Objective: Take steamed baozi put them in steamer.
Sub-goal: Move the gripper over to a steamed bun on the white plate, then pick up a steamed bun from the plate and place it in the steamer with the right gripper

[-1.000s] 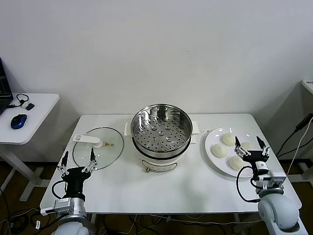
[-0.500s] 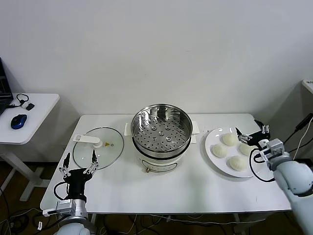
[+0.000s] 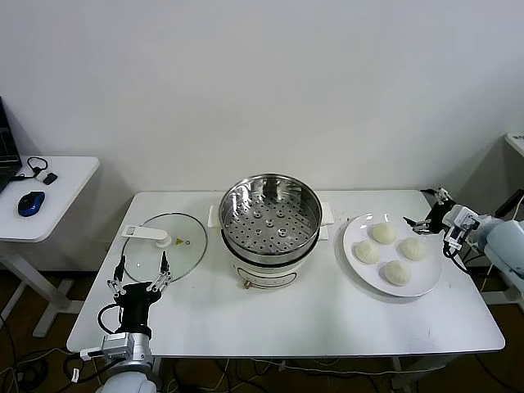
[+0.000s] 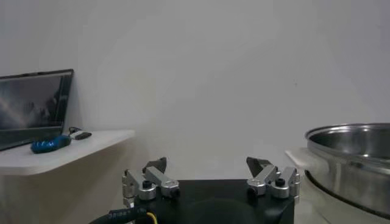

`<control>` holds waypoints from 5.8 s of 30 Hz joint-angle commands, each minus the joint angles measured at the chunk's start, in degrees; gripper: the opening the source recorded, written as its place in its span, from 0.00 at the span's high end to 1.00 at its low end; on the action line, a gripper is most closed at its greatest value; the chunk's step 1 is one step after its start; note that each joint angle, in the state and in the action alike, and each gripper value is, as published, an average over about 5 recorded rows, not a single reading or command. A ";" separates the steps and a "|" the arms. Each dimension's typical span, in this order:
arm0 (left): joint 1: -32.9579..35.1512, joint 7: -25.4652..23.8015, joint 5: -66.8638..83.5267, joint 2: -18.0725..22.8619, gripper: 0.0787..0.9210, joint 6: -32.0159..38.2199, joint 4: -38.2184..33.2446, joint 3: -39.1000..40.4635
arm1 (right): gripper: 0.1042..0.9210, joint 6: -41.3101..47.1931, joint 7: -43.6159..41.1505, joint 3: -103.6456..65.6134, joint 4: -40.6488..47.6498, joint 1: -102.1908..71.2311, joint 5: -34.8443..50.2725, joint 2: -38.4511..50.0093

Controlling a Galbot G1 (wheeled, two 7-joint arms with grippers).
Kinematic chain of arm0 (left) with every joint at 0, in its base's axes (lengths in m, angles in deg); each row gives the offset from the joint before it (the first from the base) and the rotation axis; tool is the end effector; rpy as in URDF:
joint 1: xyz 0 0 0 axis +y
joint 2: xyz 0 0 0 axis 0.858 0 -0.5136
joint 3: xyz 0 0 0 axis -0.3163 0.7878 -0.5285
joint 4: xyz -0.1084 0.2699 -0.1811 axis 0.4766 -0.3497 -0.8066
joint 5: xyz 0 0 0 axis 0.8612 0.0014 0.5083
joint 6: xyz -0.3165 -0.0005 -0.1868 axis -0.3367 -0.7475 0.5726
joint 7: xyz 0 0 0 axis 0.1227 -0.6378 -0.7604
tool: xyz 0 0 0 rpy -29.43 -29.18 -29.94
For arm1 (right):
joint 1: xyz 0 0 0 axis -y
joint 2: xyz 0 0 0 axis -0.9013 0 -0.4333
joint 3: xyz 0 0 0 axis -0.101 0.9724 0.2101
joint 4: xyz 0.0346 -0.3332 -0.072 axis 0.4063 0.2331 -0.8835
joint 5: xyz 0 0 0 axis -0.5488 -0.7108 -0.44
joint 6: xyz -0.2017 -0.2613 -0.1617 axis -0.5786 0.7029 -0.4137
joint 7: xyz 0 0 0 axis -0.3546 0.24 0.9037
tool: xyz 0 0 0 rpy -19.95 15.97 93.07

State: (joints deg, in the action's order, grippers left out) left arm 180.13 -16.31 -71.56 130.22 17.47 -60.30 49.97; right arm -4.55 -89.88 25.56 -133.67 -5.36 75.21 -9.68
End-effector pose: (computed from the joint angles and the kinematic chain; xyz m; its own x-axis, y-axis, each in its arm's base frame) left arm 0.1884 0.0243 -0.3157 -0.9843 -0.1728 0.0366 -0.1702 0.9832 0.0661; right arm 0.4072 -0.2481 -0.1527 -0.7213 -0.1441 0.6775 -0.6736 0.3737 -0.6377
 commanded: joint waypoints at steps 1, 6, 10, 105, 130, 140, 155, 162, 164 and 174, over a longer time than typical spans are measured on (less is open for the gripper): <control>0.10 -0.04 0.05 2.80 0.12 0.29 0.53 0.03 | 0.12 -2.74 -10.99 26.68 6.52 23.68 -3.04 5.36; 0.24 -0.27 -0.07 2.80 0.12 0.41 0.76 0.34 | 0.12 -5.65 -15.41 46.03 13.89 40.90 -0.65 1.65; 0.19 -0.40 -0.16 2.80 0.12 0.47 1.12 0.57 | 0.12 -8.92 -18.46 56.66 20.87 49.78 1.43 -2.82; -1.10 -2.56 0.48 2.02 0.12 2.90 6.92 -3.00 | 0.23 -27.31 -26.29 45.18 75.20 45.54 -12.81 -38.94; -0.90 -2.43 0.65 2.27 0.12 2.66 6.14 -3.66 | 0.33 -25.89 -29.50 64.88 60.49 56.56 3.64 -31.96; -0.91 -2.42 0.59 2.39 0.12 2.73 5.97 -3.43 | 0.33 -25.94 -28.69 82.96 37.06 73.42 11.78 -28.34; -0.84 -2.26 0.32 2.54 0.12 2.82 6.28 -2.96 | 0.32 -39.87 -23.64 86.93 20.45 84.55 5.08 -35.21; -0.92 -2.03 0.02 2.79 0.12 2.78 6.39 -2.51 | 0.30 -49.44 -20.11 85.29 25.15 82.98 -3.72 -41.93; -0.89 -2.01 -0.07 2.80 0.12 2.76 6.41 -2.42 | 0.30 -51.62 -19.09 84.72 27.75 81.46 -6.42 -44.23; -0.67 -1.96 0.11 2.73 0.12 2.82 6.46 -3.86 | 0.27 -59.88 -16.62 79.86 43.41 71.13 -13.28 -54.17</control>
State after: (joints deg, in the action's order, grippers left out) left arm 179.45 -18.26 -71.55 130.22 20.29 -53.87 46.74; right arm -57.41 -108.28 107.15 -97.70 70.12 67.80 -57.41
